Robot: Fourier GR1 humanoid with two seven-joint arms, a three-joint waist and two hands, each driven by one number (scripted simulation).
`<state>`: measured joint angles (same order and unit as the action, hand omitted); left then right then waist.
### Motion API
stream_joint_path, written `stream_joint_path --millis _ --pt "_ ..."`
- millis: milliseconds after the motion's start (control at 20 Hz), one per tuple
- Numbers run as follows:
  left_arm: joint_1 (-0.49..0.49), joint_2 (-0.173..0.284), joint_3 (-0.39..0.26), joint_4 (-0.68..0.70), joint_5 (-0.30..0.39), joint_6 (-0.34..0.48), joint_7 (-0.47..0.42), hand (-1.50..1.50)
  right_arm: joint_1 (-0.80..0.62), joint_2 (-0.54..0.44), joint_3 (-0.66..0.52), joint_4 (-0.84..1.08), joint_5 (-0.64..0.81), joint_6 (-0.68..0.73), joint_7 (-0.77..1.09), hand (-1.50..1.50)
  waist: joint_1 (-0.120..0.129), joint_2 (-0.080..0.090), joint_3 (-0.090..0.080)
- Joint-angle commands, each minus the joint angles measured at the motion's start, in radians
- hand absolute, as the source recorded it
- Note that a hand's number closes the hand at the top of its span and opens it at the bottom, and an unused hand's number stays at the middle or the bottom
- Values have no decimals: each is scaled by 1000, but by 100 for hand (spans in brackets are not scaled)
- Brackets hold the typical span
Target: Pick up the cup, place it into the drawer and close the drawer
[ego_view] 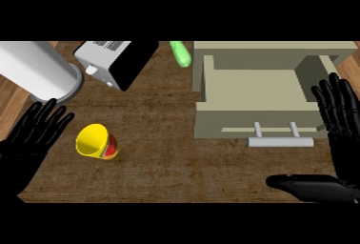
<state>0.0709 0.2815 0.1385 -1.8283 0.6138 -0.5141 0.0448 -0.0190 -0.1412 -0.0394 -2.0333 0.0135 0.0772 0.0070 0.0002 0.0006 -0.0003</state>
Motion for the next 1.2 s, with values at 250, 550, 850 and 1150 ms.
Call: stream_joint_path --millis 250,550,850,1150 --pt "-54 9 105 308 -199 -78 -189 -150 4 -11 -42 38 -14 31 -40 -150 -4 0 0" --pt "-112 -13 102 516 -388 -40 -337 -150 -22 -14 -34 -15 -14 32 42 -150 -6 1 -1" --pt "-190 16 109 756 -511 -17 -492 -150 -54 -31 -78 15 -50 61 32 -150 -6 1 0" --pt "-273 53 104 1118 -628 -41 -781 -150 -25 8 -38 78 2 51 -51 -150 -10 2 -1"
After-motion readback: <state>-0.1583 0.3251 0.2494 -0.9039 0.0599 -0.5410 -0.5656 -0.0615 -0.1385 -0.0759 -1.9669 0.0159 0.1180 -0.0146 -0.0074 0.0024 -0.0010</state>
